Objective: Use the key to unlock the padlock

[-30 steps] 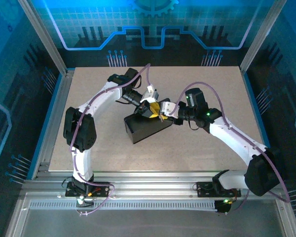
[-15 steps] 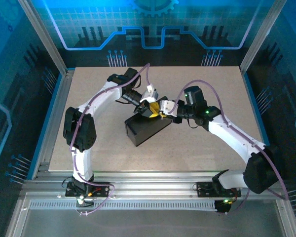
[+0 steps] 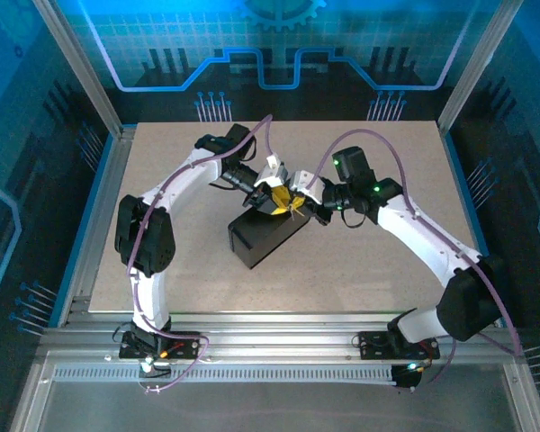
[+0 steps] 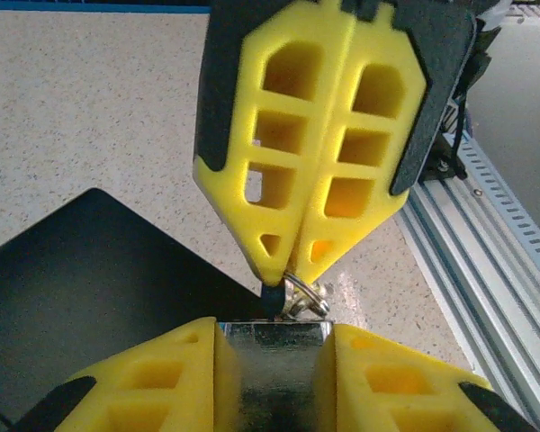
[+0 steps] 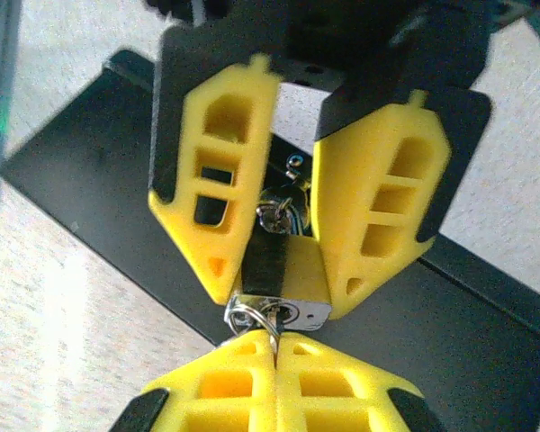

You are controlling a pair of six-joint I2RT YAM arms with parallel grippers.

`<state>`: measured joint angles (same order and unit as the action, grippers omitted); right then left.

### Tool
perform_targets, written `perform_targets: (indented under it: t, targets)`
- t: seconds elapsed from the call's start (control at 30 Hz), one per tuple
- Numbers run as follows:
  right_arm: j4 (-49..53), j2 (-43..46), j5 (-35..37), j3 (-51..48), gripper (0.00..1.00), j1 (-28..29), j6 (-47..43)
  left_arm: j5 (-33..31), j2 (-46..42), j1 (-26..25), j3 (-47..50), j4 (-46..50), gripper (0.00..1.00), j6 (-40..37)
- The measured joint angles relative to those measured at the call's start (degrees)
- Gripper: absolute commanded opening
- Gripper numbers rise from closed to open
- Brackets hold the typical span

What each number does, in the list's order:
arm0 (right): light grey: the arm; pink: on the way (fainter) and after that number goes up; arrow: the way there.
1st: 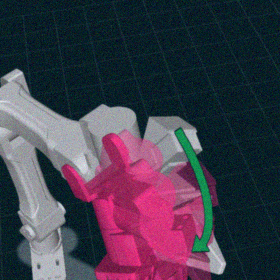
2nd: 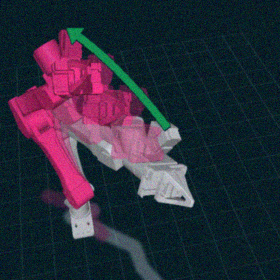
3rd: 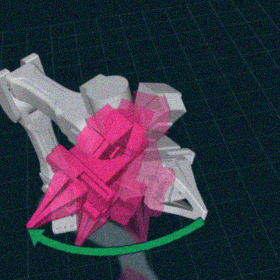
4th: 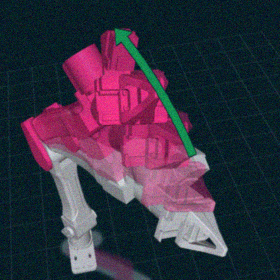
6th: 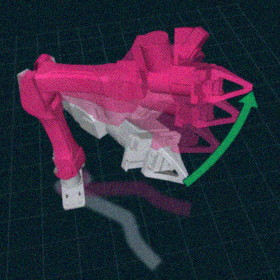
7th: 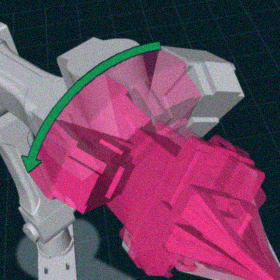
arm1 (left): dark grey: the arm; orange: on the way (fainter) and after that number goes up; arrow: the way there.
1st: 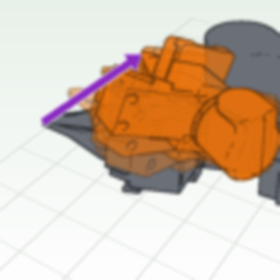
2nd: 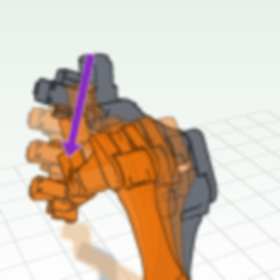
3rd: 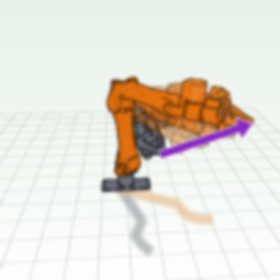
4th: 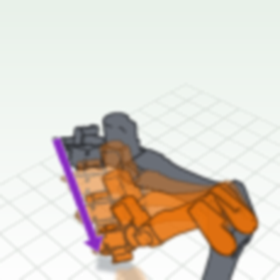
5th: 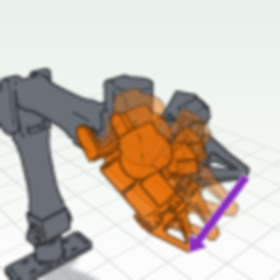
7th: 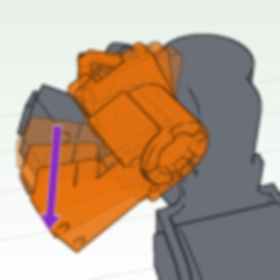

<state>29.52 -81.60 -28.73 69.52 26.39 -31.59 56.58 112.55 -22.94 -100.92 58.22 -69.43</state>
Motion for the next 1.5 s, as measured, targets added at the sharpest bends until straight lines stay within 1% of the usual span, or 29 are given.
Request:
perform_targets:
  t: [0.13, 0.37, 0.5, 0.63, 0.83, 0.93, 1.1, 1.2, 1.37, 1.5]
  targets:
    - [2.8, -1.4, -2.1, 2.8, 0.0, -0.2, 14.1, 0.9, -0.7, 0.1, 1.2, -0.3, 0.01, 0.0]
    - [2.7, -2.3, -3.7, 2.9, 0.0, -0.7, 39.1, 1.0, -1.4, 0.2, 2.9, -1.5, 0.01, 0.1]
    - [-3.4, -2.1, -5.2, -0.7, 0.0, -1.6, 56.4, 0.8, -1.7, 0.6, 4.0, -3.8, 0.01, 0.5]
    - [-10.1, -0.9, -4.8, -4.8, 0.0, -1.7, 72.9, 0.9, -1.9, 1.0, 5.2, -5.3, 0.01, 0.8]
    - [-15.4, 0.9, -2.4, -7.8, 0.0, -1.7, 93.4, 0.9, -2.3, 1.1, 5.3, -7.8, 0.01, 1.7]
    - [-17.2, 1.1, -1.8, -8.8, 0.0, -1.6, 102.2, 0.7, -2.3, 1.2, 5.5, -8.2, 0.01, 1.8]
    - [-16.7, 1.2, -1.3, -8.8, 0.0, -1.4, 117.7, 0.7, -2.4, 1.2, 5.5, -8.5, 0.01, 1.8]
    - [-15.8, 1.7, 0.6, -8.8, 0.0, -0.6, 126.0, 0.7, -2.5, 1.2, 6.1, -9.1, 0.01, 2.0]
    - [-14.3, 3.2, 4.2, -8.8, 0.0, 0.5, 136.0, 1.4, -2.9, 1.2, 6.6, -10.3, 0.01, 2.9]
    - [-12.4, 5.1, 6.5, -8.8, 0.0, 1.3, 140.9, 2.0, -3.5, 0.9, 7.3, -11.1, 0.01, 3.5]
